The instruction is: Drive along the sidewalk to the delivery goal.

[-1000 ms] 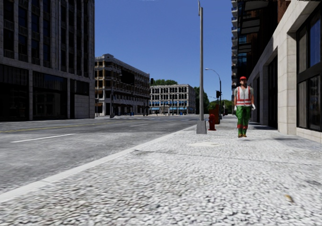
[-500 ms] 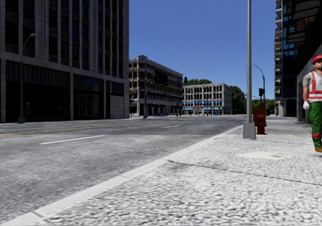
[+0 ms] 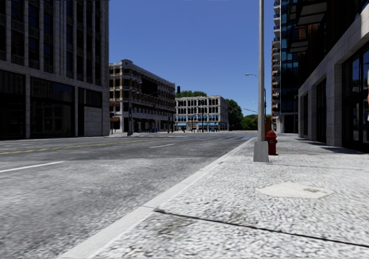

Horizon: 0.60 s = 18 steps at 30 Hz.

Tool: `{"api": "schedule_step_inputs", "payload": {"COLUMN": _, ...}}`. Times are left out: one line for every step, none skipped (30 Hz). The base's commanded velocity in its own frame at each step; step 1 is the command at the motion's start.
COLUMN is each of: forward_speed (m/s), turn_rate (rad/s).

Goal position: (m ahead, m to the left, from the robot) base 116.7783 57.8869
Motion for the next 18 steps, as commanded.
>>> {"api": "schedule_step_inputs", "payload": {"forward_speed": 1.65, "turn_rate": -0.88}}
{"api": "schedule_step_inputs", "payload": {"forward_speed": 1.64, "turn_rate": -0.88}}
{"api": "schedule_step_inputs", "payload": {"forward_speed": 1.64, "turn_rate": -0.88}}
{"api": "schedule_step_inputs", "payload": {"forward_speed": 1.64, "turn_rate": -0.88}}
{"api": "schedule_step_inputs", "payload": {"forward_speed": 1.64, "turn_rate": -0.88}}
{"api": "schedule_step_inputs", "payload": {"forward_speed": 1.64, "turn_rate": -0.88}}
{"api": "schedule_step_inputs", "payload": {"forward_speed": 1.64, "turn_rate": -0.88}}
{"api": "schedule_step_inputs", "payload": {"forward_speed": 1.64, "turn_rate": -0.88}}
{"api": "schedule_step_inputs", "payload": {"forward_speed": 1.64, "turn_rate": -0.88}}
{"api": "schedule_step_inputs", "payload": {"forward_speed": 1.64, "turn_rate": -0.88}}
{"api": "schedule_step_inputs", "payload": {"forward_speed": 1.64, "turn_rate": -0.86}}
{"api": "schedule_step_inputs", "payload": {"forward_speed": 1.64, "turn_rate": -0.83}}
{"api": "schedule_step_inputs", "payload": {"forward_speed": 1.64, "turn_rate": -0.83}}
{"api": "schedule_step_inputs", "payload": {"forward_speed": 1.64, "turn_rate": -0.75}}
{"api": "schedule_step_inputs", "payload": {"forward_speed": 1.64, "turn_rate": -0.6}}
{"api": "schedule_step_inputs", "payload": {"forward_speed": 1.64, "turn_rate": -0.54}}
{"api": "schedule_step_inputs", "payload": {"forward_speed": 1.64, "turn_rate": -0.51}}
{"api": "schedule_step_inputs", "payload": {"forward_speed": 1.64, "turn_rate": -0.51}}
